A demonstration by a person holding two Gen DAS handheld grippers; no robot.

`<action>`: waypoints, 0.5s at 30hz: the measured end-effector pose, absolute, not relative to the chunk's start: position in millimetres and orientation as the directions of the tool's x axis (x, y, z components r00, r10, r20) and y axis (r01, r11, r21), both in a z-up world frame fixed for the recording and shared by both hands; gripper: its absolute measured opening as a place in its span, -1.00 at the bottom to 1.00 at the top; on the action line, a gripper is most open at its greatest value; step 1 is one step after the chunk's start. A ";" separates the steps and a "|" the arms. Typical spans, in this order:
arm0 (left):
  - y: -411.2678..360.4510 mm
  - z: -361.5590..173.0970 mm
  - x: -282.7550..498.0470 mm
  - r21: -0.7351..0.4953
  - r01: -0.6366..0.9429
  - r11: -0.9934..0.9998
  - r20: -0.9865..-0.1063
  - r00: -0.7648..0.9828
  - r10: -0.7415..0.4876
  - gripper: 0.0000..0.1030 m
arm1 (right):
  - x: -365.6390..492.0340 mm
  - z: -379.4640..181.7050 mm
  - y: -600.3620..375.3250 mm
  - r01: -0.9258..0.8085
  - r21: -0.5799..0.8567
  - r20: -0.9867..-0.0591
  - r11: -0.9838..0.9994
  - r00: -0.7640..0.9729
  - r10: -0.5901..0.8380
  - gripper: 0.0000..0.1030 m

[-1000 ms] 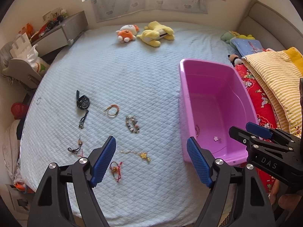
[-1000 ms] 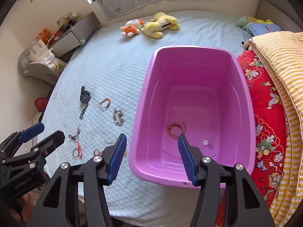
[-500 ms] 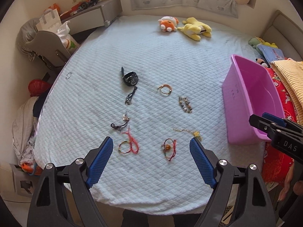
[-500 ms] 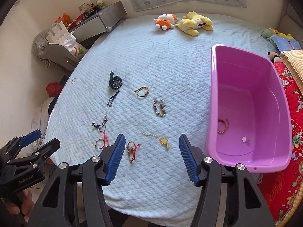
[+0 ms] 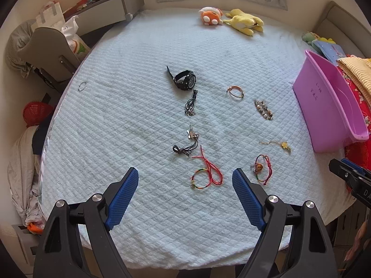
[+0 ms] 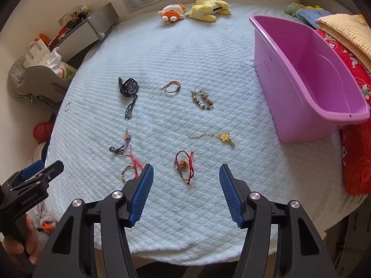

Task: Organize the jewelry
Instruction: 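Move both tools back over the remaining jewelry on the bed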

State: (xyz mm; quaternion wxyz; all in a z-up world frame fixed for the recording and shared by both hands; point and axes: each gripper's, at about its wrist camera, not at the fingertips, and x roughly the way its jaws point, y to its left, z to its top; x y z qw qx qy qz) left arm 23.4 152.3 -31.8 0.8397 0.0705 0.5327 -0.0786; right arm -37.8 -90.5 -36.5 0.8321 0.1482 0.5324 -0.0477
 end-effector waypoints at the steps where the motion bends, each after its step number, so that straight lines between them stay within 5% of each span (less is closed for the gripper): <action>1: 155.8 -38.2 23.8 0.032 0.211 0.977 -0.907 0.417 -0.061 0.58 | -39.0 -42.4 -87.4 0.249 0.193 -0.902 0.949 0.426 0.072 0.10; 15: 148.0 -159.3 17.3 -0.004 0.226 0.974 -0.869 0.481 -0.115 0.58 | -36.6 -152.3 -69.4 0.169 0.162 -0.858 0.972 0.511 0.054 0.12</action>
